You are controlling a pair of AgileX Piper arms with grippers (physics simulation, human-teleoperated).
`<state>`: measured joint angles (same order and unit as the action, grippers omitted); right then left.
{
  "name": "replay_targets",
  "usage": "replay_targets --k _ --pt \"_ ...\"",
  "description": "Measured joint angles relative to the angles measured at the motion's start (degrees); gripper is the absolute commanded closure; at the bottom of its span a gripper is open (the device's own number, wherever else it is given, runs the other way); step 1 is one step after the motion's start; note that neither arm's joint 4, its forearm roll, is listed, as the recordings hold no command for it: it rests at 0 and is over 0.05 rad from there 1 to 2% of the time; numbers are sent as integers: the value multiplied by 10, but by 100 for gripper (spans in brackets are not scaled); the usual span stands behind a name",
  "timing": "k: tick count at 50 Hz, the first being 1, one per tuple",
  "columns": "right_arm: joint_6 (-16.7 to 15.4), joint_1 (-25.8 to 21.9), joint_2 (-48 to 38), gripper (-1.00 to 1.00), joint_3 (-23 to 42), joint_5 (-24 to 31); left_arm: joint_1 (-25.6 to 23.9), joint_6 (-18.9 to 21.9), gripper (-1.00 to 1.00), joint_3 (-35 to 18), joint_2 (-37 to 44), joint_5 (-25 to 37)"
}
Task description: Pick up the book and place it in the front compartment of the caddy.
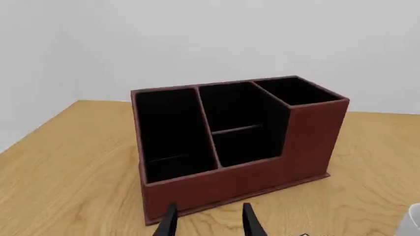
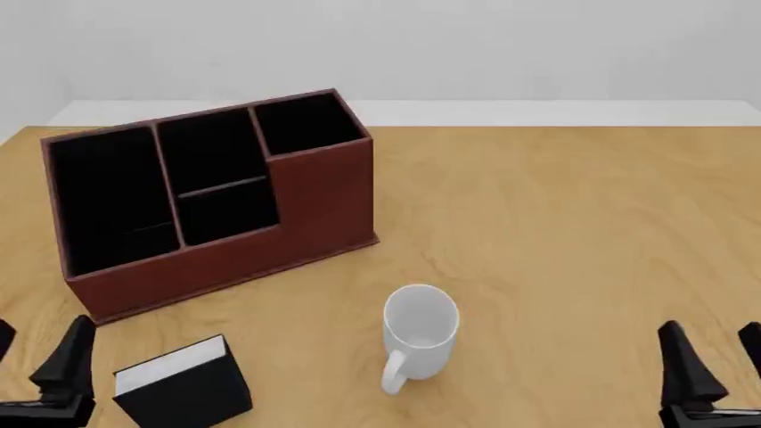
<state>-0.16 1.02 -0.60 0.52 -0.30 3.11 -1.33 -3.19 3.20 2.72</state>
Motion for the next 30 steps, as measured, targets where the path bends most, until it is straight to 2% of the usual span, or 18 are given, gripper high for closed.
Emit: replay_targets --k 19,30 --pt "1 -14 5 -100 -1 6 -27 9 -100 24 -27 -16" --pt "1 -17 6 -100 -1 6 -39 -12 -100 -14 2 -13"
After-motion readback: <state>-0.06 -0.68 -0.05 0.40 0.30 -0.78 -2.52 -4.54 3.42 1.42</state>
